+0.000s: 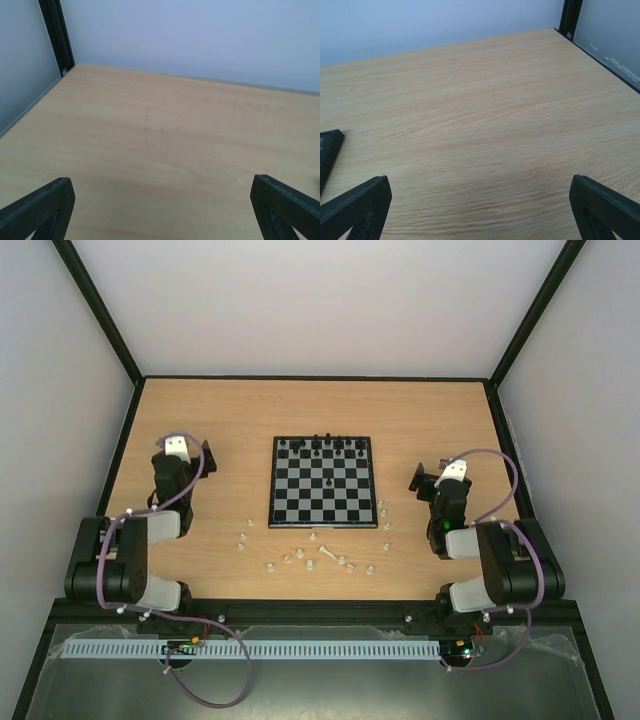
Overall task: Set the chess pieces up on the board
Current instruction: Pick up the chess piece from the chessboard.
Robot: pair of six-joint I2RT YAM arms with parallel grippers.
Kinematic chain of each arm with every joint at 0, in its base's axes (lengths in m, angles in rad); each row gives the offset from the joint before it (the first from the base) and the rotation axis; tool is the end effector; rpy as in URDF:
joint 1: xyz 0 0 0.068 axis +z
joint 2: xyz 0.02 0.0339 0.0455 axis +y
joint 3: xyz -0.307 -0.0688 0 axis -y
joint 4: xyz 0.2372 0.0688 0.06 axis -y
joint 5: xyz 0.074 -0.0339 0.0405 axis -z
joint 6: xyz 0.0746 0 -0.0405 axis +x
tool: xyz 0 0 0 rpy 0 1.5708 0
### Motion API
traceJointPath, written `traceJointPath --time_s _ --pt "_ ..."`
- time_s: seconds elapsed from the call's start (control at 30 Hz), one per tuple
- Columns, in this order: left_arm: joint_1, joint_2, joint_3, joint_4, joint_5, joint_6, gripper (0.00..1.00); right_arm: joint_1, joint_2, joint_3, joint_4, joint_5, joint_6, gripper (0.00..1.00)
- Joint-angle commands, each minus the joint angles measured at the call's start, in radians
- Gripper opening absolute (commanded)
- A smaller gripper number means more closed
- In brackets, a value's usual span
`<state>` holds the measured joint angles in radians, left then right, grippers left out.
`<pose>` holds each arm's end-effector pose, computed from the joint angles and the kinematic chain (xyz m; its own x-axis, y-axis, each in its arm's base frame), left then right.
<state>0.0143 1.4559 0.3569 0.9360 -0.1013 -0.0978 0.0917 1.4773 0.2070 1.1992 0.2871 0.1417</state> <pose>0.2922 0.0117 0.2104 -0.1504 -0.0993 -0.9836 -0.1293 0.9884 -0.0800 0.2649 0.0031 0.2000 -0.0427 0.1321 -0.9903 0.2015 0.9720 0.1210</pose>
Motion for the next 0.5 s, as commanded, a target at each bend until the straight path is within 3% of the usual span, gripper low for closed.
traceJointPath --time_s 0.0,0.1,0.3,0.47 --pt "-0.013 -0.111 0.101 -0.226 0.009 -0.068 0.99 -0.005 -0.213 0.095 -0.269 -0.057 0.006 0.99" --pt "-0.037 -0.206 0.158 -0.336 0.028 -0.119 0.99 -0.004 -0.356 0.215 -0.568 -0.112 0.049 0.99" --pt "-0.144 -0.370 0.357 -0.571 0.026 -0.207 0.99 -0.003 -0.555 0.406 -0.846 -0.271 0.219 0.99" --pt "-0.247 -0.412 0.550 -0.789 0.020 -0.279 0.99 -0.003 -0.585 0.668 -1.149 -0.462 0.283 0.99"
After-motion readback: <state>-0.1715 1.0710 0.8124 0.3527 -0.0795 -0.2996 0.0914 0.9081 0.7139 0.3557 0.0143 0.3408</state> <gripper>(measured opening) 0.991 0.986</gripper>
